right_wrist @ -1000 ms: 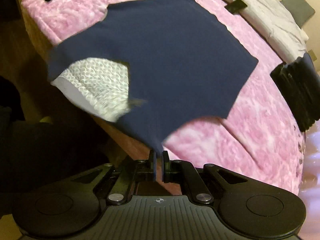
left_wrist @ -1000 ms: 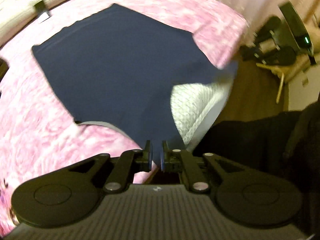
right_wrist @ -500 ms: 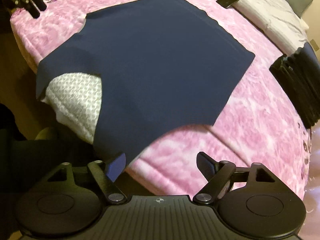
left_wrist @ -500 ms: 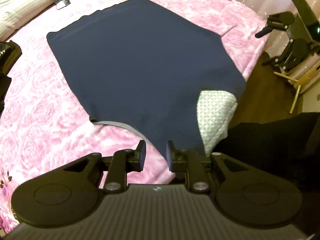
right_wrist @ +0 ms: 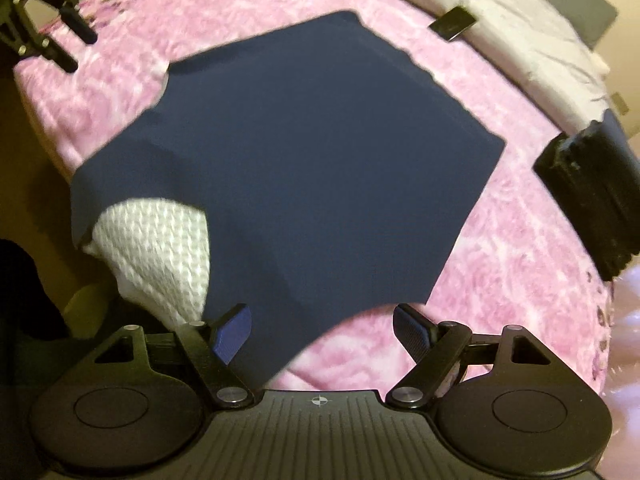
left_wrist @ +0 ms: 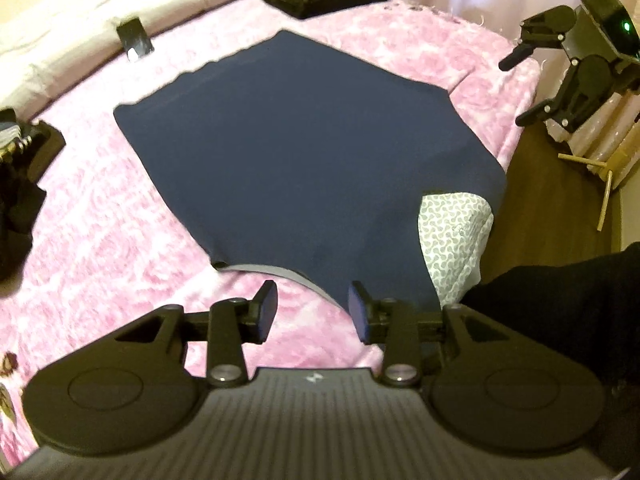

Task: Fold clothes
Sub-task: 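Open both grippers and release the spread navy shirt on the bed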

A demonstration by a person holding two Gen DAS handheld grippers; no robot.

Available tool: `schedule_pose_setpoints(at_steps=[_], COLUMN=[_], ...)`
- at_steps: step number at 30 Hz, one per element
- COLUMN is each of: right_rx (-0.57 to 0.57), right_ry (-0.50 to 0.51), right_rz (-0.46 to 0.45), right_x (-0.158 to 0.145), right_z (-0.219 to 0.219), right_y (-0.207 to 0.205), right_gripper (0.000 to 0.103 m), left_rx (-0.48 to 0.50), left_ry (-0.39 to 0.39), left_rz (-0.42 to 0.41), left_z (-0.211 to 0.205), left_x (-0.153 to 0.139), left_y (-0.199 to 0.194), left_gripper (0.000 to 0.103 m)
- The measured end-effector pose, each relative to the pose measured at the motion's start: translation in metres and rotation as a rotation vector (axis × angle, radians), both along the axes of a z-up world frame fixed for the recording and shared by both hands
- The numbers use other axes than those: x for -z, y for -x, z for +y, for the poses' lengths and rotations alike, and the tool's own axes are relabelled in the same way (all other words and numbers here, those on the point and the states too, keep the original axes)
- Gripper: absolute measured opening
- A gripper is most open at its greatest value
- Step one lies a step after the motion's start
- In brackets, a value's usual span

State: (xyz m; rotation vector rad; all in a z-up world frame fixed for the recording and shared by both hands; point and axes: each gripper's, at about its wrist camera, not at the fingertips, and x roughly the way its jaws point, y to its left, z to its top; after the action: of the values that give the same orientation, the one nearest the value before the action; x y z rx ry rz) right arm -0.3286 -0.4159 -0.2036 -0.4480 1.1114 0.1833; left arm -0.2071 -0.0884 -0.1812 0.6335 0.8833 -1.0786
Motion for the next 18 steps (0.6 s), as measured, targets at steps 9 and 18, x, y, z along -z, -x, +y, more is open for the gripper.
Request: schedule_pose_setpoints(at_steps=[9,18], right_rx=[0.064,-0.02], right_ry=[0.005,-0.073], right_rz=[-0.098,-0.162], right_x=[-0.026,0.036], right_z=[0.004,-0.052], right_y=[0.008,-0.013], right_gripper=[0.081,0.081], left_rx=[-0.004,-0.051], left_ry=[0.073,0.071], left_rz=[-0.057,-0.077], left_z=[-0.006,-0.054], left_x=[-0.001,0.059], left_y=[0.004,0.014], left_gripper=[0.039,0.039])
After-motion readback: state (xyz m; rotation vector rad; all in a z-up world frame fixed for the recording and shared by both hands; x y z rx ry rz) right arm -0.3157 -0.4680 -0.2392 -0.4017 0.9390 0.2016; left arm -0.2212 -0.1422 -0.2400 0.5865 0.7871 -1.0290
